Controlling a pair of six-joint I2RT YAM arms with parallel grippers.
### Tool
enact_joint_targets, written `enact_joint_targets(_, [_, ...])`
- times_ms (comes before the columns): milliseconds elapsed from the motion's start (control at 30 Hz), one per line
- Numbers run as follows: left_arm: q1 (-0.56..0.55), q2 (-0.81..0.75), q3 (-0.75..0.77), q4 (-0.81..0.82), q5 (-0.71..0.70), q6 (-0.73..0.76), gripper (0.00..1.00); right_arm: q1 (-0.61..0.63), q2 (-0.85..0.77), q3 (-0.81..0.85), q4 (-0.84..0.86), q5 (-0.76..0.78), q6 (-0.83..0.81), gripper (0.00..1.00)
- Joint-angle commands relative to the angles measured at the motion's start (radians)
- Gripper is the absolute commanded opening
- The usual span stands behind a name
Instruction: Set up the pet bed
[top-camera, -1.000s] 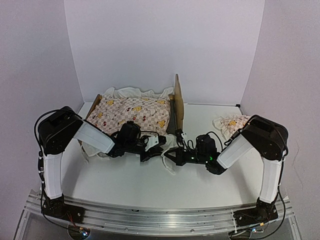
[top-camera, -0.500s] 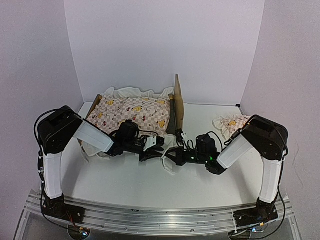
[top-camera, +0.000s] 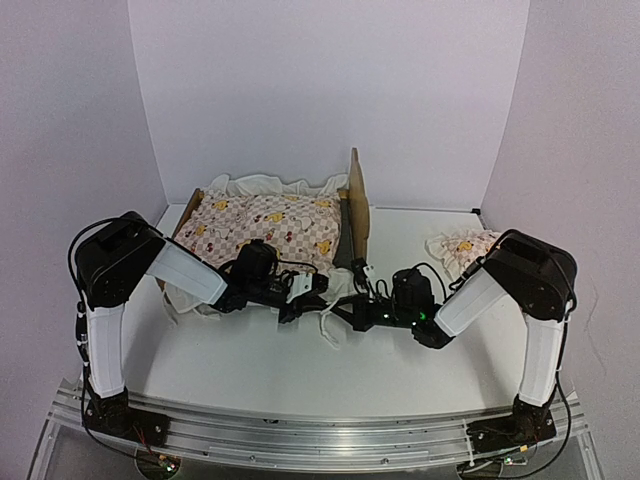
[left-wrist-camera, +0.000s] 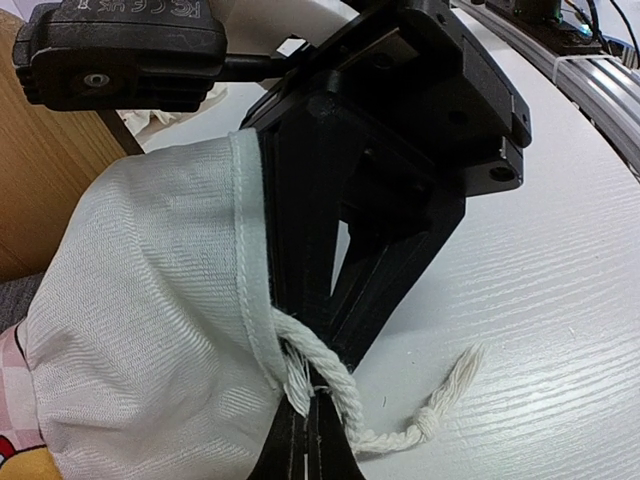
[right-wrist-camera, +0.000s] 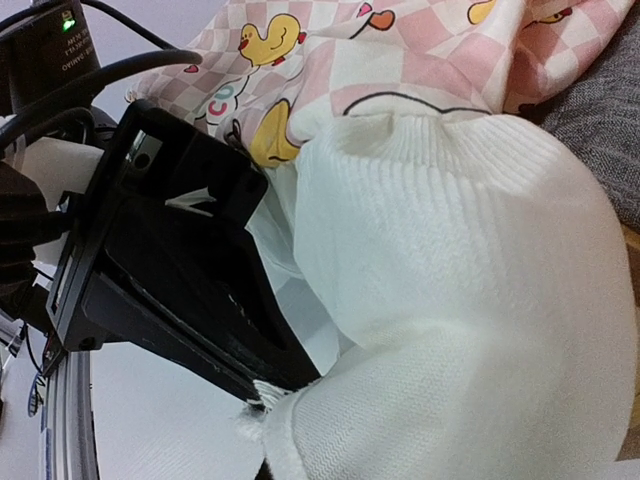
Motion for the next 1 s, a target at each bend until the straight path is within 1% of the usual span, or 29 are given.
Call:
enact_joint_targets(0, [-0.02,-0.029,0.004,0.048,0.012,-0.011,0.0,0.0,-0.077,-0.005,-0.096,0.039,-0.009,0.03])
enact_joint_targets(33, [-0.02,-0.029,0.005,0.049,-0.001,-0.026,0.0,0.004,-0.101,-0.007,-0.151,0.055,-0.024,0.07])
enact_joint_targets(67, [-0.02,-0.029,0.008,0.047,-0.015,-0.037,0.0,0.011,-0.127,-0.011,-0.219,0.067,-0.04,0.1])
enact_joint_targets(133, [-0.02,-0.031,0.007,0.048,-0.023,-0.047,0.0,0.03,-0.197,-0.035,-0.303,0.108,-0.087,0.15])
enact_joint_targets(233, [-0.02,-0.035,0.005,0.049,-0.026,-0.06,0.0,0.085,-0.279,-0.081,-0.402,0.224,-0.176,0.27])
enact_joint_targets(300, [-0.02,-0.037,0.006,0.047,-0.029,-0.065,0.0,0.128,-0.306,-0.1,-0.444,0.304,-0.209,0.34])
enact_joint_targets(400, [-0.02,-0.037,0.006,0.048,-0.032,-0.067,0.0,0.184,-0.302,-0.109,-0.459,0.373,-0.221,0.44])
enact_joint_targets(500, [-0.02,-0.037,0.008,0.044,-0.036,-0.066,0.0,0.221,-0.268,-0.1,-0.464,0.416,-0.226,0.6])
enact_joint_targets(533, [-0.02,-0.037,0.008,0.043,-0.036,-0.065,0.0,0.227,-0.251,-0.089,-0.464,0.429,-0.225,0.62])
enact_joint_targets(667, [-0.02,-0.04,0.009,0.043,-0.041,-0.073,0.0,0.232,-0.167,-0.009,-0.48,0.43,-0.233,0.63])
enact_joint_targets(767, [-0.02,-0.045,0.01,0.044,-0.044,-0.085,0.0,0.231,-0.11,0.027,-0.507,0.515,-0.23,0.61])
enact_joint_targets(800, [-0.02,-0.049,0.011,0.044,-0.045,-0.088,0.0,0.232,-0.096,0.032,-0.511,0.531,-0.231,0.55])
enact_joint_targets(833, [-0.02,-0.052,0.012,0.041,-0.046,-0.09,0.0,0.232,-0.086,0.035,-0.513,0.537,-0.231,0.43])
enact_joint_targets(867, [-0.02,-0.055,0.012,0.035,-0.049,-0.096,0.0,0.231,-0.085,0.034,-0.515,0.546,-0.229,0.27])
enact_joint_targets(900, [-0.02,-0.059,0.014,0.027,-0.056,-0.104,0.0,0.23,-0.091,0.027,-0.52,0.561,-0.228,0.12])
enact_joint_targets(933, [-0.02,-0.065,0.016,0.018,-0.064,-0.109,0.0,0.23,-0.106,0.014,-0.525,0.585,-0.229,0.02])
enact_joint_targets(967, [-0.018,-0.07,0.017,0.003,-0.073,-0.112,0.0,0.229,-0.136,-0.01,-0.531,0.627,-0.234,0.0])
